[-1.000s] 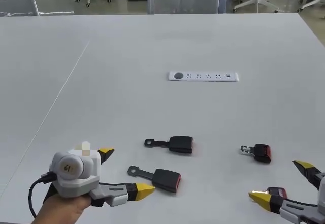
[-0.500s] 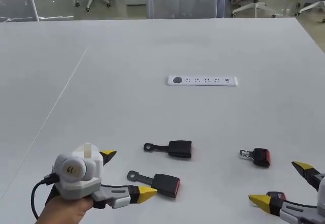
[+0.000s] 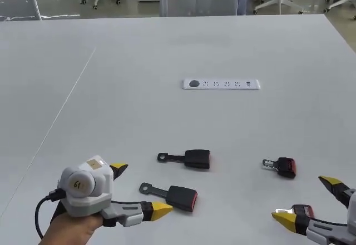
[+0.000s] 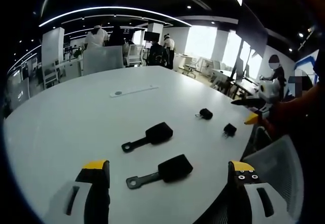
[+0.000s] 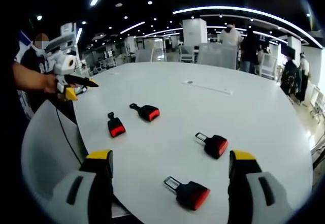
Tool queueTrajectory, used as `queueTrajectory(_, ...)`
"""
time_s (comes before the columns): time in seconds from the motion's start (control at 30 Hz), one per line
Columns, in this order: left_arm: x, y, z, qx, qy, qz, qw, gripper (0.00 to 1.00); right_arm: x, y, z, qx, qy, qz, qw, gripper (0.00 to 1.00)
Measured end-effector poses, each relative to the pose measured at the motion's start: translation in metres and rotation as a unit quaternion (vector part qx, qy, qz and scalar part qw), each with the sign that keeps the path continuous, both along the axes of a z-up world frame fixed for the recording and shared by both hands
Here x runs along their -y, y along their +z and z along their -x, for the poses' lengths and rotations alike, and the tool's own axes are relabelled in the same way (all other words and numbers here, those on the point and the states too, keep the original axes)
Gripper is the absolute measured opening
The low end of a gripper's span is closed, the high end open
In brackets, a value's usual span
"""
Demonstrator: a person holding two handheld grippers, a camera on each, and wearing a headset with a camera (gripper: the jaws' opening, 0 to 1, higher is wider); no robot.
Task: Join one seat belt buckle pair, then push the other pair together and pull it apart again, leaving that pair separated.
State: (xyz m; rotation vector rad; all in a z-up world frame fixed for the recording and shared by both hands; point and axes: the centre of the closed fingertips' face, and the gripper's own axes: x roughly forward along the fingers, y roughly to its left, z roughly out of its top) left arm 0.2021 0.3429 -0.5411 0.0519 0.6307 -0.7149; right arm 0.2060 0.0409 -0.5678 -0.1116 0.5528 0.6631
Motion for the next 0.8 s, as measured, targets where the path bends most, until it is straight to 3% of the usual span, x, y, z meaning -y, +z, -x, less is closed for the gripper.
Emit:
queueTrajectory(0.43,0.002,-0.005,-0.001,-0.001,-0.007,-0.006,1.0,0.99,0.004,-0.009,0.001,-0.015,0.011,-0.004,0.9998,0.96)
queueTrajectory(0.8,0.004,-0.006,-0.007,0.008,-0.019,-0.012,0.9997,0.98,0.008,-0.016,-0.001,-0.029,0.025,-0.003,0.9993,0.95)
